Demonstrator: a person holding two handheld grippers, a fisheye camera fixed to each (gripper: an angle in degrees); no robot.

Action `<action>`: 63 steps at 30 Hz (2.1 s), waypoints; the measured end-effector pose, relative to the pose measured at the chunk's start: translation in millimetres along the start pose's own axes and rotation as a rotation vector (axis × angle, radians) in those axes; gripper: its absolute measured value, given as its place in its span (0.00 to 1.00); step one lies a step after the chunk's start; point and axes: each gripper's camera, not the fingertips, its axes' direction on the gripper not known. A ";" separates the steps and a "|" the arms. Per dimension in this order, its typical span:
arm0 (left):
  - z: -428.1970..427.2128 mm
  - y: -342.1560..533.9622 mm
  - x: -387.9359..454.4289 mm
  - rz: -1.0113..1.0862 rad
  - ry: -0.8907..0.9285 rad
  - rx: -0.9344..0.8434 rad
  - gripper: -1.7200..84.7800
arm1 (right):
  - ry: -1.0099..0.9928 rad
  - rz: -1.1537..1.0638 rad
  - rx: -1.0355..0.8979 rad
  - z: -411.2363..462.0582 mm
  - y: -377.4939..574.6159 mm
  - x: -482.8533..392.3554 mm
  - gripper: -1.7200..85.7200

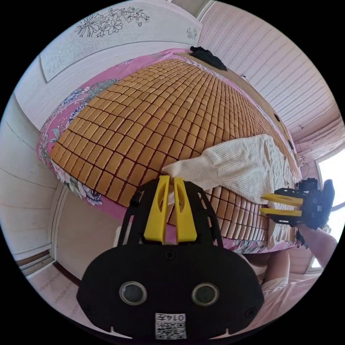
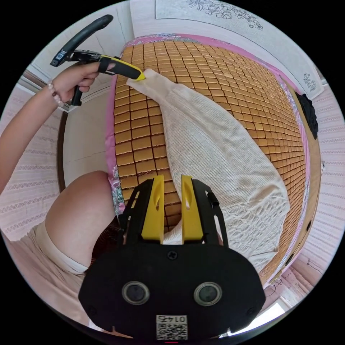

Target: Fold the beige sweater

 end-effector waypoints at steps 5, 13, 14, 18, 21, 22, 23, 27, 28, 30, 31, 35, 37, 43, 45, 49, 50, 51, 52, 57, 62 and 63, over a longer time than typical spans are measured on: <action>-23.2 -28.8 -15.8 0.024 -0.008 0.124 0.03 | -0.008 0.004 0.038 20.8 -11.9 10.4 0.09; -9.8 -36.9 -40.6 -0.073 -0.028 0.097 0.08 | -0.034 -0.024 0.135 -1.8 -31.0 32.4 0.09; -20.5 -27.4 -39.9 -0.058 -0.032 0.130 0.08 | -0.012 -0.025 0.166 -10.0 -38.5 38.8 0.09; -31.8 -4.3 -38.0 -0.062 0.043 0.165 0.10 | 0.039 -0.034 0.171 -20.4 -77.1 63.5 0.09; -18.3 1.9 -26.3 -0.058 0.059 0.131 0.11 | 0.093 0.005 0.110 -15.8 -112.9 91.0 0.10; -8.4 1.5 -22.2 -0.064 0.039 0.102 0.11 | 0.107 0.038 0.082 -13.7 -124.8 103.7 0.11; 2.6 0.2 -19.2 -0.070 0.028 0.063 0.10 | 0.107 0.098 0.061 -12.4 -133.8 118.0 0.11; 6.7 4.8 -2.2 -0.025 -0.052 0.092 0.07 | 0.046 0.238 0.020 -9.0 -141.2 149.1 0.07; 7.7 5.8 4.3 -0.006 -0.060 0.095 0.05 | 0.048 0.255 0.019 -12.5 -139.3 154.2 0.05; 8.9 7.0 9.1 -0.013 -0.034 0.101 0.02 | 0.041 0.249 0.024 -22.0 -135.9 160.3 0.04; 8.7 8.0 11.3 -0.030 -0.024 0.107 0.02 | 0.032 0.247 0.026 -30.1 -132.0 165.6 0.03; -19.6 22.4 40.3 -0.038 0.041 0.238 0.01 | -0.063 0.296 0.184 -85.7 -85.2 199.2 0.02; -47.9 30.5 70.8 0.009 0.095 0.344 0.01 | -0.136 0.357 0.290 -120.1 -45.9 223.3 0.02; -128.9 41.2 265.2 0.406 0.344 0.535 0.02 | -0.222 0.593 0.554 -238.2 165.2 313.2 0.02; -140.1 45.1 348.9 0.570 0.536 0.539 0.05 | -0.167 0.701 0.598 -263.3 244.0 330.9 0.02; -109.8 79.5 522.5 0.829 0.806 0.323 0.11 | -0.057 1.049 0.461 -264.5 416.8 343.6 0.05; -93.9 97.6 549.7 0.869 0.792 0.266 0.11 | -0.085 1.120 0.429 -257.1 456.7 337.9 0.05; -85.7 106.9 558.7 0.883 0.779 0.245 0.11 | -0.099 1.149 0.417 -253.6 474.0 333.8 0.06; -68.0 123.5 570.4 0.899 0.737 0.201 0.11 | -0.122 1.198 0.407 -247.7 502.9 325.1 0.07; 8.9 148.3 577.1 0.894 0.461 0.054 0.10 | -0.206 1.226 0.416 -234.8 541.1 310.7 0.11; 46.2 123.1 582.3 0.808 0.260 0.088 0.11 | -0.172 1.191 0.442 -252.3 522.6 342.4 0.15; 48.2 120.5 584.0 0.809 0.233 0.109 0.11 | -0.163 1.199 0.429 -253.6 521.5 347.2 0.15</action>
